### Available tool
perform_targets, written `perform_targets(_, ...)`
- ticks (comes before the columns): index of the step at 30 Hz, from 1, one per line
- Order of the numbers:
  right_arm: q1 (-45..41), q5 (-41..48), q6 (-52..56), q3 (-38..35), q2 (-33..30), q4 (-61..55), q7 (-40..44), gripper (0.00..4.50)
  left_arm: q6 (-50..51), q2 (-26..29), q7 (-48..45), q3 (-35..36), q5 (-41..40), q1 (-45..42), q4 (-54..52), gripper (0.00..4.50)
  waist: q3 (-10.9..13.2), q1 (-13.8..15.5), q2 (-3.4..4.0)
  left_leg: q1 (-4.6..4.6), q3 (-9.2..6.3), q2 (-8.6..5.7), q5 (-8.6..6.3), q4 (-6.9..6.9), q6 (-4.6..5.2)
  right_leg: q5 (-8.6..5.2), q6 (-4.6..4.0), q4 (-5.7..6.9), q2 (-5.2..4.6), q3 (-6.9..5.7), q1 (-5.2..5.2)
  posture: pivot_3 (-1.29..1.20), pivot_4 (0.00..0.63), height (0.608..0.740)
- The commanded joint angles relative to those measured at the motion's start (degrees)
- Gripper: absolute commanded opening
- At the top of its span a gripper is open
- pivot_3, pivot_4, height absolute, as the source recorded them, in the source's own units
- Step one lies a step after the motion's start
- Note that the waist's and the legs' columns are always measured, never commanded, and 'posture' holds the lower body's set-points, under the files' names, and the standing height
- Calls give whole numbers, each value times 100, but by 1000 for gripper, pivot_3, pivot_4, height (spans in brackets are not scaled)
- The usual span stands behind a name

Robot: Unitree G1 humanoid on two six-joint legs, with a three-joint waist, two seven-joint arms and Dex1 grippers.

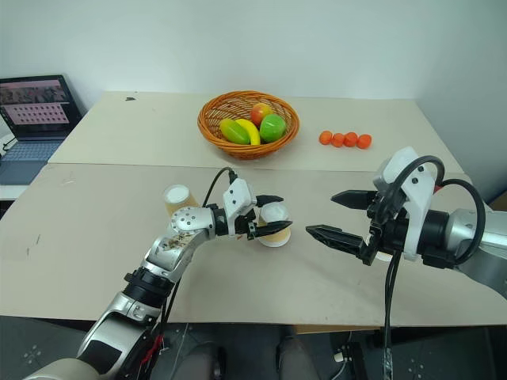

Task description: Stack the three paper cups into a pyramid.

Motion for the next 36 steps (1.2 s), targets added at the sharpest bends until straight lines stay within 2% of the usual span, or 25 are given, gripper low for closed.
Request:
perform_targets(1,-51,58,-155,-228,-54,-51,-63,4500,-334,-44,-22,-26,100,-36,85,2552,0,9,0,0,0,0,0,0,0,1,1,-1,0,0,2,0,150,734)
perform_targets(4,-76,52,-166,-217,-77,-38,-51,4500,-495,-47,-57,-38,138,54,156,2552,0,16,0,2,-1,0,0,0,0,1,2,-4,0,-2,7,0,150,734)
perform_targets(5,-81,46,-170,-220,-85,-29,-40,4500,-513,-52,-58,-37,141,83,160,3351,0,15,0,2,-2,0,0,0,0,1,3,-6,0,-2,8,0,150,734)
perform_targets(7,-76,45,-170,-244,-98,-27,-30,4500,-527,-68,-65,-21,120,126,160,3761,0,13,0,3,-2,1,0,0,0,1,2,-7,0,-2,10,0,150,734)
perform_targets(9,-74,50,-167,-256,-102,-29,-31,4500,-548,-76,-70,-13,119,140,168,4475,0,13,0,3,-2,1,0,0,0,1,2,-7,-1,-2,10,0,150,734)
perform_targets(16,-119,73,-150,-184,-94,-18,-71,4500,-312,-216,-41,158,-135,-53,-208,4475,0,14,0,9,-3,1,0,0,0,0,5,-7,-1,-3,15,0,150,734)
perform_targets(19,-37,5,-168,-226,-112,18,42,4500,329,-259,18,490,-616,-633,-775,4475,1,16,-1,7,-3,1,0,0,0,1,5,-8,0,-3,14,0,150,734)
perform_targets(24,-7,-77,-209,-210,-91,46,129,4500,997,-112,109,810,-974,-1278,-1281,4475,0,14,1,7,-8,0,0,-1,0,0,11,-14,0,-8,19,0,150,734)
perform_targets(30,-104,-245,-334,-15,-64,165,268,4500,1748,501,323,1437,-1317,-1764,-1602,4475,0,-22,1,21,-5,1,-2,-6,3,0,12,-12,2,-3,21,0,150,734)
perform_targets(32,-164,-350,-426,98,-42,242,339,4500,1575,903,596,1824,-1125,-1664,-1670,4475,0,-57,2,27,-4,2,-2,-6,3,-1,12,-9,3,-2,22,0,150,734)
perform_targets(36,-297,-569,-610,318,3,428,522,4500,1533,1344,1238,2494,-1032,-1480,-1712,4475,0,-107,2,30,-3,4,-2,-7,3,0,12,-10,4,-1,24,0,150,734)
